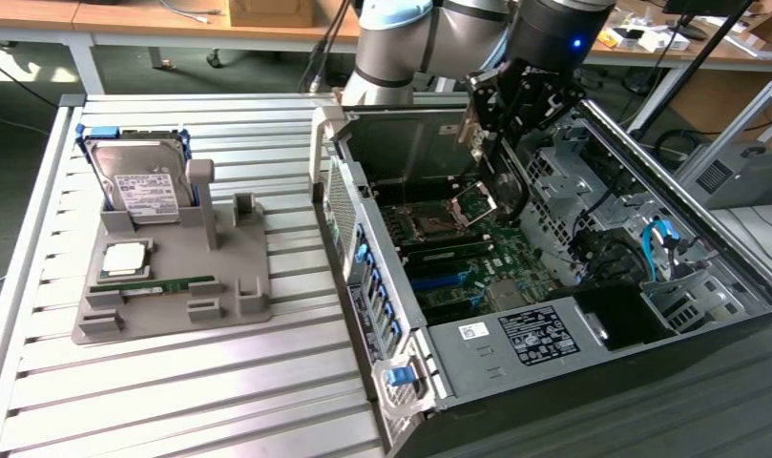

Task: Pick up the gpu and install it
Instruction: 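Pick up the gpu and move the gpu toward the slot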

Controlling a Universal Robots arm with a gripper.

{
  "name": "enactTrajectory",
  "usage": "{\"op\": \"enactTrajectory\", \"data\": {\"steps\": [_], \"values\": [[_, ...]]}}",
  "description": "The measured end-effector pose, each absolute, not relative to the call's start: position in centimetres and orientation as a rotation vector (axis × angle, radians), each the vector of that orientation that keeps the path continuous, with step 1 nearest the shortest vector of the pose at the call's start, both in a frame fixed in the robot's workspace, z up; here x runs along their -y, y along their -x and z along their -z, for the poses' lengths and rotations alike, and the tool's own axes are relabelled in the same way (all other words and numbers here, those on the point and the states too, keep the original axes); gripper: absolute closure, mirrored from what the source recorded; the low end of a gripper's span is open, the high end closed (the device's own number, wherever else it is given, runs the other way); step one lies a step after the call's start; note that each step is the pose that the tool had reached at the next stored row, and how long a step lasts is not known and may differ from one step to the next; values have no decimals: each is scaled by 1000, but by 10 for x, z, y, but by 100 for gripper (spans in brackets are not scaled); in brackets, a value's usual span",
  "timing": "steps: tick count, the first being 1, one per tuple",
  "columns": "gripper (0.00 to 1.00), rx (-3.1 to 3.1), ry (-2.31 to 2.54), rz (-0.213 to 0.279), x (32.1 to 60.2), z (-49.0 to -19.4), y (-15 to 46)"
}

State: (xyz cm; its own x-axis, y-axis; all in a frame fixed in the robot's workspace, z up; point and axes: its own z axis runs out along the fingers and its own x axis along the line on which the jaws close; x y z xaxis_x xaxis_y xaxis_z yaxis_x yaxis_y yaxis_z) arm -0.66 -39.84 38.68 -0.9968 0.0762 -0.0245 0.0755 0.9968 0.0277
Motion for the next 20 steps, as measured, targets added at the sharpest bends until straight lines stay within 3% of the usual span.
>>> {"op": "enactTrajectory", "data": {"steps": [20], "values": [[73,-3113,-118,-40,399,-375,-4]]}}
